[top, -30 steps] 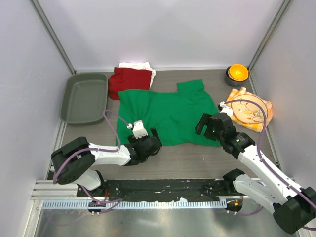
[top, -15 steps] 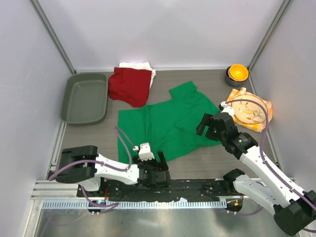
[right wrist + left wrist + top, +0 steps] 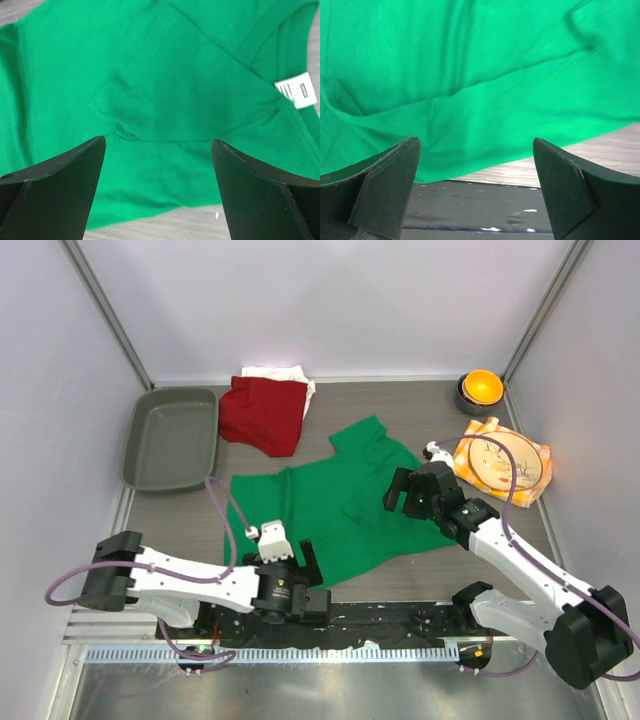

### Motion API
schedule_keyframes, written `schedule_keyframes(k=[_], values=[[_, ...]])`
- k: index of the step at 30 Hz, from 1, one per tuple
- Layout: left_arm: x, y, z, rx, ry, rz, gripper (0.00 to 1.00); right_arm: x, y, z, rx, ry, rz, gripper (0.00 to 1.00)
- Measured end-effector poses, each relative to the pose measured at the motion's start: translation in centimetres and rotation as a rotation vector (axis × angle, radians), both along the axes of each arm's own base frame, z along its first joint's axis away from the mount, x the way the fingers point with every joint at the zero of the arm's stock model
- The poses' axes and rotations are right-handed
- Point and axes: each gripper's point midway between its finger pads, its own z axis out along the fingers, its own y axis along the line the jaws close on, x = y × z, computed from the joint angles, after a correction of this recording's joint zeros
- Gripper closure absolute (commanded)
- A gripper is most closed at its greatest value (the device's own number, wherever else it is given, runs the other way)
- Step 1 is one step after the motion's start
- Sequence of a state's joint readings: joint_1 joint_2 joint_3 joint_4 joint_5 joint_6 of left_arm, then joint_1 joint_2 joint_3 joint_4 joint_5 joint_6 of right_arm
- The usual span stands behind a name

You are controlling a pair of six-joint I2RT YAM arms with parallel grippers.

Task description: Fold and stack the t-shirts

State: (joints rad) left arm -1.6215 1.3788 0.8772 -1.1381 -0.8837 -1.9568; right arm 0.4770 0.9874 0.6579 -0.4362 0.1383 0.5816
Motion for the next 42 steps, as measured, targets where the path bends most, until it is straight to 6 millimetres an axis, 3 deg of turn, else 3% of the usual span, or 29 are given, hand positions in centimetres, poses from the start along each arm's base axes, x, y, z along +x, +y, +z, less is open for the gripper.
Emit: schedule_keyframes(k=[5,9,14,17,21,27,31,42], values=[[2.7,-0.5,7.4,-0.142,-0.096,0.041,0.0,3.0,2.0,-1.1,0.013,0.005,0.019,0.08],[6.1,3.4,11.4,-0.151,-0.175,0.116,0.0,4.3,3.7,-4.2,0.033,0.078,0.039,0.08],[8.4,7.7,13.5,-0.105,-0.224,0.169,0.0,3.5,4.5,-7.1,0.066,0.142,0.046,0.09],[9.1,9.3,13.7,-0.079,-0.239,0.181,0.0,3.1,4.6,-7.6,0.077,0.145,0.048,0.09],[10.1,10.3,12.5,-0.019,-0.223,0.196,0.0,2.3,4.0,-7.7,0.06,0.128,0.027,0.06],[11.1,10.7,9.9,0.029,-0.169,0.196,0.0,-0.5,1.2,-8.0,-0.029,0.157,-0.057,0.0],[11.9,10.8,9.3,0.023,-0.149,0.203,0.0,-2.2,-1.1,-8.1,-0.083,0.186,-0.122,0.0],[13.9,11.8,7.7,0.049,-0.092,0.239,0.0,-4.9,-3.4,-7.4,-0.093,0.187,-0.224,0.0]])
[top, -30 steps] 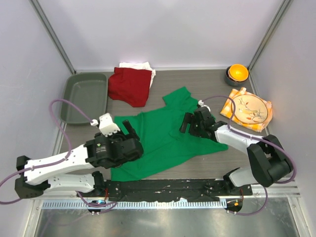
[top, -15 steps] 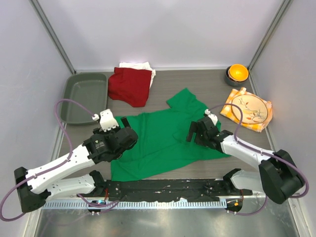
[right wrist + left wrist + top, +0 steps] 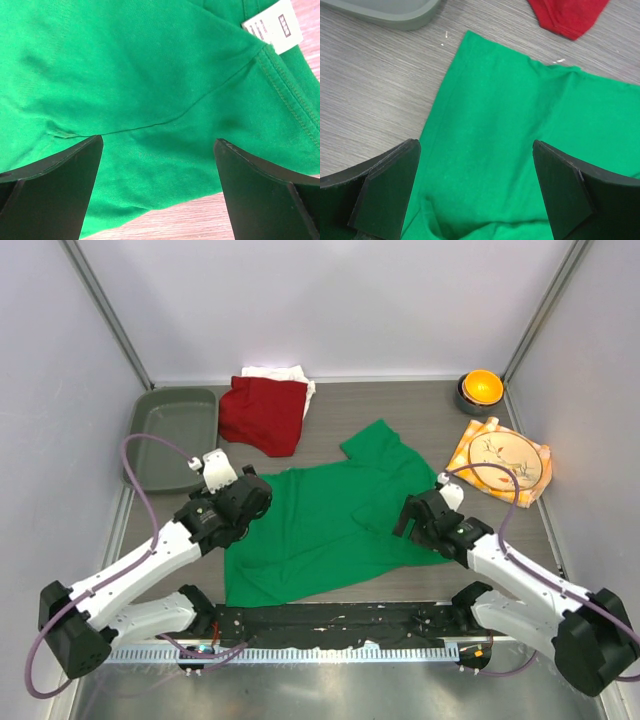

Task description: Fold and stack the t-shirts

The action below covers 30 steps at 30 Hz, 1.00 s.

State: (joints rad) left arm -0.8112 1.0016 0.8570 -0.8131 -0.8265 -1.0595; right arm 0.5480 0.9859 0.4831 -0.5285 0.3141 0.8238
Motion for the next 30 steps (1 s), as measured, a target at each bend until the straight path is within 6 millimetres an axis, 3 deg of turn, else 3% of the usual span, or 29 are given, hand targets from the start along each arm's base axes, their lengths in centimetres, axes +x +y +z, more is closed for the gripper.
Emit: schedule_keyframes(k=[6,11,16,20,24,27,30], values=[[3.1,1.1,-2.7,-0.008,0.095,0.048,0.0,2.5,0.9,4.6,0.028,-0.152,0.024,0.0],[6.5,0.1,-5.4,-0.064,0.16,0.029,0.0,7.6,3.5,10.1,0.067,-0.313,0.056,0.0],[10.0,-2.0,-7.0,-0.121,0.175,-0.011,0.0,12.2,5.6,13.1,0.089,-0.405,0.062,0.0],[12.2,-2.9,-7.8,-0.141,0.18,-0.02,0.0,17.0,5.9,14.4,0.083,-0.433,0.039,0.0],[14.0,-2.5,-8.8,-0.133,0.208,0.017,0.0,22.6,4.0,14.8,0.091,-0.442,-0.031,0.0],[14.8,-1.4,-9.4,-0.102,0.243,0.071,0.01,25.9,2.3,14.0,0.094,-0.426,-0.075,0.0],[15.2,-0.1,-9.9,-0.083,0.289,0.123,0.03,27.7,1.2,12.7,0.094,-0.398,-0.096,0.0]])
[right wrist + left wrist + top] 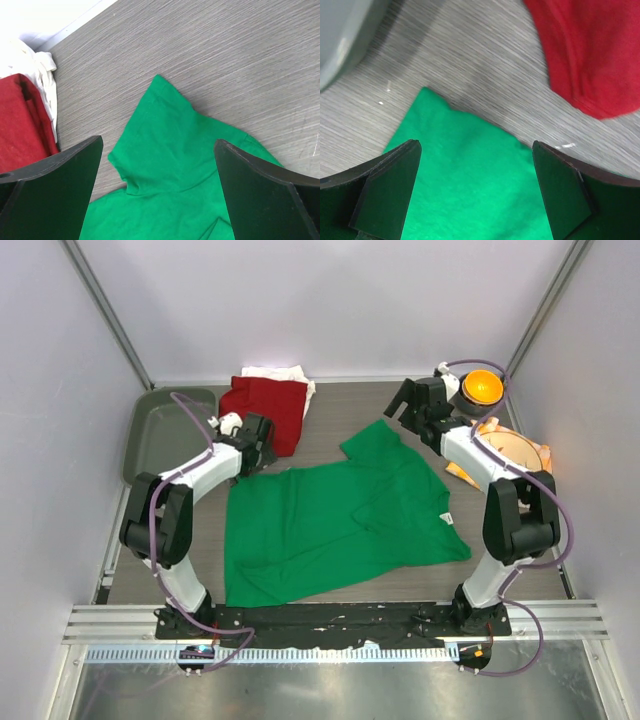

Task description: Fold and stack the t-shirts

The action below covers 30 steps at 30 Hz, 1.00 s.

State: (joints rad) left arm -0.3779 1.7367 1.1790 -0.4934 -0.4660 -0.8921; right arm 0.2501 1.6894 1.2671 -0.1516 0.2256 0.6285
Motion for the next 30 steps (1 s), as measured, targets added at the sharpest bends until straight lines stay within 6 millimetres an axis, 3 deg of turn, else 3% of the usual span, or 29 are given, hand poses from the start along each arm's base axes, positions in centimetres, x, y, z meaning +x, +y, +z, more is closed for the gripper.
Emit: schedule_keyframes(k=[8,17,20,22,26,30], values=[[-0.5,3.9,-2.2,0.019,0.096,0.106,0.11,2.8,1.0,-1.7,0.022,0.036,0.041,0.01],[-0.6,4.2,-3.9,0.011,0.148,0.078,0.27,3.1,0.9,-3.2,0.031,0.075,0.066,0.01],[-0.4,4.2,-3.9,0.016,0.142,0.063,0.35,3.1,0.9,-3.2,0.033,0.076,0.072,0.02],[-0.4,4.3,-4.0,0.018,0.141,0.061,0.47,3.1,1.0,-3.3,0.035,0.079,0.077,0.02],[-0.7,4.9,-4.4,0.026,0.151,0.059,0.55,3.0,1.1,-4.0,0.035,0.093,0.086,0.02],[-0.8,5.5,-4.7,0.029,0.156,0.071,0.76,3.1,1.2,-5.2,0.031,0.116,0.088,0.02]])
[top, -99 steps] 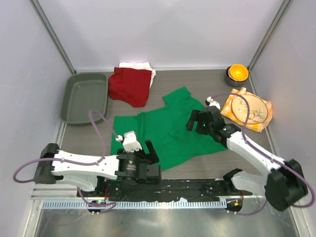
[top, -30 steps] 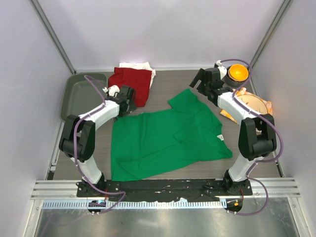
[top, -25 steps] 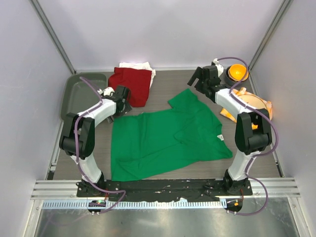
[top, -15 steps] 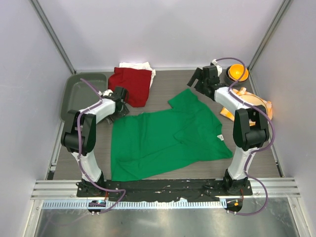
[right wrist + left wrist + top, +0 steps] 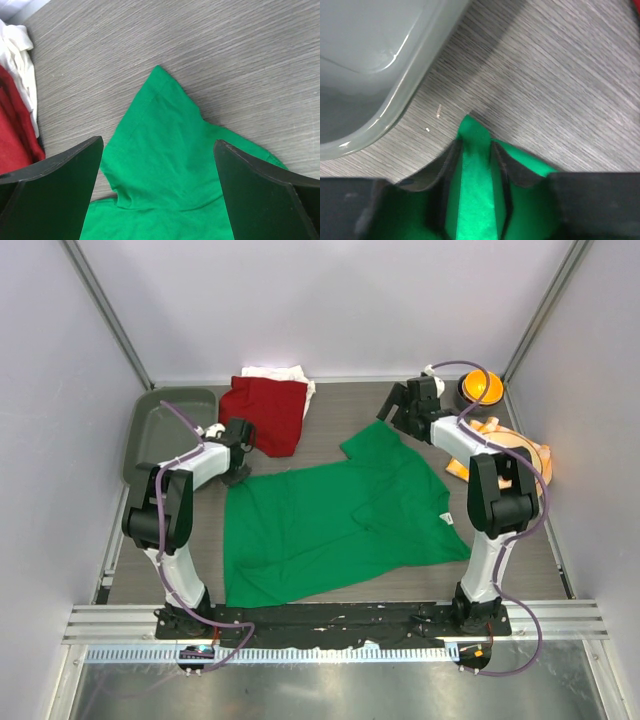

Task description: Fold and stack the t-shirts

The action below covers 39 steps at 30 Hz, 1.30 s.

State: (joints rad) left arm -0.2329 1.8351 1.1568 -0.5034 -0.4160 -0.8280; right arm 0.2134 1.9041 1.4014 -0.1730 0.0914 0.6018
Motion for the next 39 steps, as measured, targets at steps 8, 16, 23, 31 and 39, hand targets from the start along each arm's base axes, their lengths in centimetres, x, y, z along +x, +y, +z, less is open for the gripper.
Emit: schedule_keyframes(k=[8,16,23,31,39], values=[[0.1,0.4,0.0,0.001,-0.004,0.009,1.0,2.3,0.2,-2.7,-0.017,0.041,0.009,0.05],[0.1,0.4,0.0,0.0,-0.005,0.01,1.0,6.7,0.6,-3.9,-0.028,0.034,0.012,0.21],[0.1,0.5,0.0,0.0,-0.005,0.013,1.0,8.1,0.8,-6.3,-0.031,0.075,0.019,0.3],[0.2,0.7,0.0,-0.015,-0.004,0.025,1.0,8.0,1.3,-7.5,-0.018,0.103,0.049,0.42],[0.2,0.8,-0.1,-0.048,-0.011,0.049,1.0,7.7,2.1,-7.7,0.015,0.108,0.09,0.54]])
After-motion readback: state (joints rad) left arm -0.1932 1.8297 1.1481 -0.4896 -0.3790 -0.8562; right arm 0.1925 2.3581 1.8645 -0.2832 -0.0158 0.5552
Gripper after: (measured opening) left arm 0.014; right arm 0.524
